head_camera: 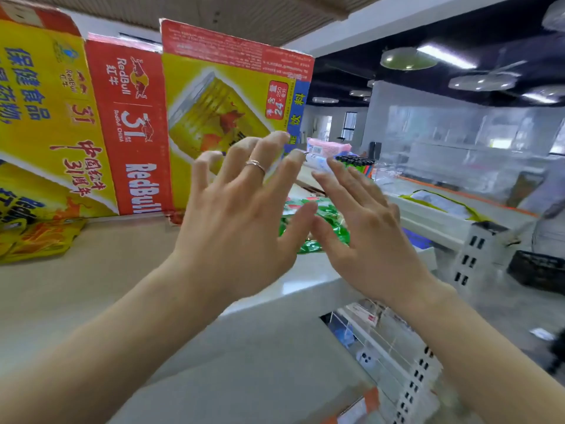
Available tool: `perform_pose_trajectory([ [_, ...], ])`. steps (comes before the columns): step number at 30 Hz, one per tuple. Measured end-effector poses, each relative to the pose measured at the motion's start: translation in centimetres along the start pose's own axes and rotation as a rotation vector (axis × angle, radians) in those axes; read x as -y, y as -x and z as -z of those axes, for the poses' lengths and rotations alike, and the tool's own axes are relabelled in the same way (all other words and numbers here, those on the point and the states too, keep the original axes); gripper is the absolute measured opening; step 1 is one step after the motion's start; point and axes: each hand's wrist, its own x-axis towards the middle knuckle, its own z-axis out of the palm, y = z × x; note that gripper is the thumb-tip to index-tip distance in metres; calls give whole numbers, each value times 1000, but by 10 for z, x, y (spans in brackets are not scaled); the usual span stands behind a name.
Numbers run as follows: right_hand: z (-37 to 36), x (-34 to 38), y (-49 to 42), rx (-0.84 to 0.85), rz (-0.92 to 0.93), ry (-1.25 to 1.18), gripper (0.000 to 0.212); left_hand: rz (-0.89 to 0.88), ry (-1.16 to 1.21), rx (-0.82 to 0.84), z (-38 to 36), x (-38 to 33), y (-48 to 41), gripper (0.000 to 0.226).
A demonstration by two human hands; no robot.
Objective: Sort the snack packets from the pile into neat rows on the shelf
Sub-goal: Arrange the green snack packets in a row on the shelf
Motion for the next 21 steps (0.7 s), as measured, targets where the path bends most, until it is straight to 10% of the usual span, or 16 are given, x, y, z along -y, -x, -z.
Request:
perform_pose_trajectory([
  [21, 32, 72, 96, 55, 233, -366, 65, 199, -344, 244, 128, -46, 124, 58],
])
